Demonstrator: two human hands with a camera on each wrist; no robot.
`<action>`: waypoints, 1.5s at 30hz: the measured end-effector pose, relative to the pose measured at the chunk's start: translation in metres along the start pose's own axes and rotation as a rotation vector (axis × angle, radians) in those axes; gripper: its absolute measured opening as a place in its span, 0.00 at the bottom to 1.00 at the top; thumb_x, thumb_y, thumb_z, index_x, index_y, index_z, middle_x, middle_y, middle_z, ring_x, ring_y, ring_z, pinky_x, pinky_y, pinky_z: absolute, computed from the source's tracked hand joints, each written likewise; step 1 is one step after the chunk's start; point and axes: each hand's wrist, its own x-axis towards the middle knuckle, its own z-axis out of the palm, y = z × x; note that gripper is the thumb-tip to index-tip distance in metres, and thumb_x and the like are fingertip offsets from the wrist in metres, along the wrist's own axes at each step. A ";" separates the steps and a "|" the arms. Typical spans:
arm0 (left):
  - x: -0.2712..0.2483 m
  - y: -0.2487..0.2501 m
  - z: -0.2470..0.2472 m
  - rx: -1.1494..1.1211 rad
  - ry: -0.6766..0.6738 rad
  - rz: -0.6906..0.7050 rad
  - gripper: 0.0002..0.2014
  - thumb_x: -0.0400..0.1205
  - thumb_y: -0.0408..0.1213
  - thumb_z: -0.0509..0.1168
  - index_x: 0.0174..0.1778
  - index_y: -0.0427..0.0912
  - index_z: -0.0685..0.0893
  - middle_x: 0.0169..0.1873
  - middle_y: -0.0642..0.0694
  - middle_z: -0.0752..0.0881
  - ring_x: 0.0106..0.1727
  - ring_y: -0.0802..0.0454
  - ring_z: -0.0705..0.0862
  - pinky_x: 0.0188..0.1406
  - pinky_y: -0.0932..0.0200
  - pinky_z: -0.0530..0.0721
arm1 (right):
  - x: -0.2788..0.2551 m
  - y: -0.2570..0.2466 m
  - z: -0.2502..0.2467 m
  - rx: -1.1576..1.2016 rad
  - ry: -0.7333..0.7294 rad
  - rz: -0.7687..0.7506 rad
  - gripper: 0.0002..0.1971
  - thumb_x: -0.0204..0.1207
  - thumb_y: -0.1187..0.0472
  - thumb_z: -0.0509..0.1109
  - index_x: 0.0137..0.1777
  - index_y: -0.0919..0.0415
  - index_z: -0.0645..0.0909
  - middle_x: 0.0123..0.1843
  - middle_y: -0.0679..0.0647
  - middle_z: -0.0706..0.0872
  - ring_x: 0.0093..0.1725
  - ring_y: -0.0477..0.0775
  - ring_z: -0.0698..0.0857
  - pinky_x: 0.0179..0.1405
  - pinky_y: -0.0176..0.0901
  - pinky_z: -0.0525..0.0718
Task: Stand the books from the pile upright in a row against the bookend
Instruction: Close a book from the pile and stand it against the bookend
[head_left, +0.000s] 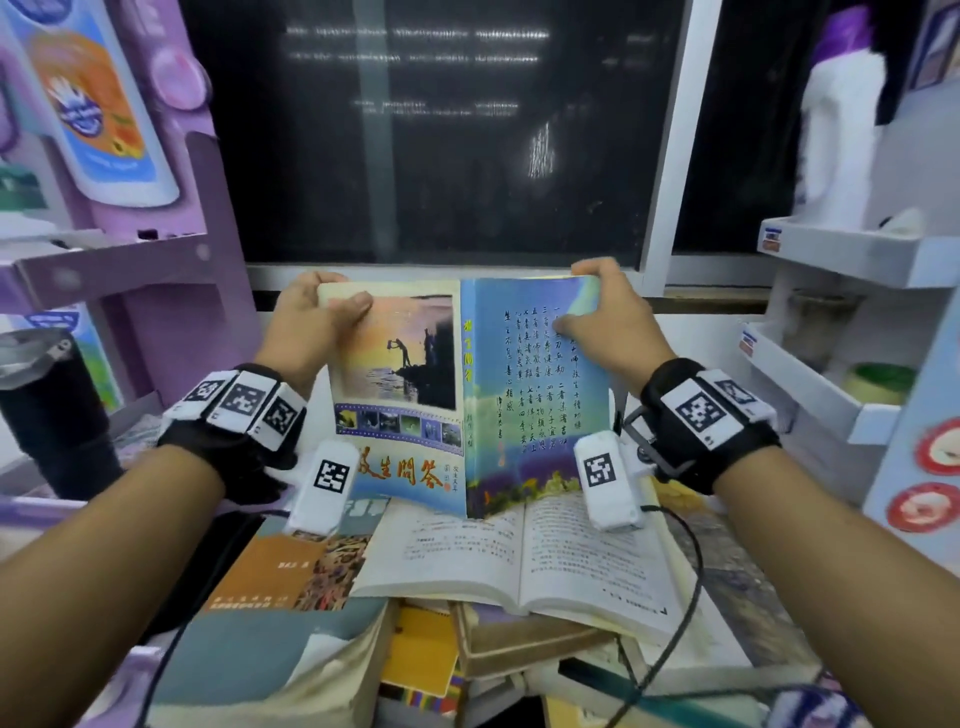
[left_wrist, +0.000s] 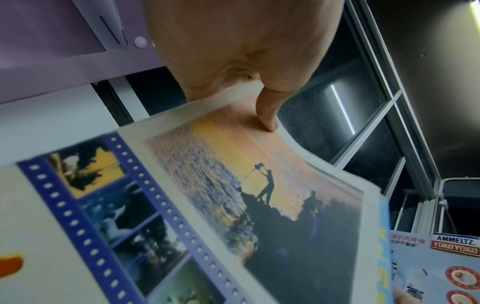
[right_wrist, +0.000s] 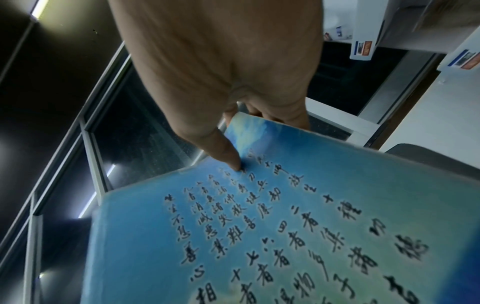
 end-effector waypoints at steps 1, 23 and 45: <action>0.000 0.001 0.002 -0.024 -0.011 0.008 0.08 0.81 0.30 0.67 0.43 0.47 0.76 0.38 0.50 0.83 0.37 0.55 0.83 0.39 0.59 0.82 | -0.002 -0.004 0.002 0.018 0.002 -0.028 0.25 0.75 0.67 0.71 0.70 0.52 0.71 0.56 0.53 0.79 0.39 0.47 0.80 0.26 0.22 0.75; -0.016 0.033 0.048 -0.223 -0.524 0.129 0.19 0.78 0.34 0.66 0.65 0.41 0.76 0.54 0.45 0.85 0.52 0.51 0.84 0.51 0.59 0.83 | -0.018 -0.043 0.022 0.174 -0.246 -0.230 0.31 0.77 0.57 0.74 0.77 0.47 0.65 0.63 0.46 0.82 0.57 0.46 0.85 0.62 0.51 0.84; -0.014 0.007 0.033 -0.365 -0.232 -0.071 0.13 0.86 0.43 0.56 0.63 0.41 0.74 0.48 0.46 0.83 0.49 0.51 0.83 0.45 0.59 0.83 | -0.034 -0.055 0.012 0.354 -0.348 -0.168 0.16 0.88 0.50 0.55 0.62 0.56 0.80 0.56 0.51 0.89 0.51 0.53 0.90 0.45 0.53 0.92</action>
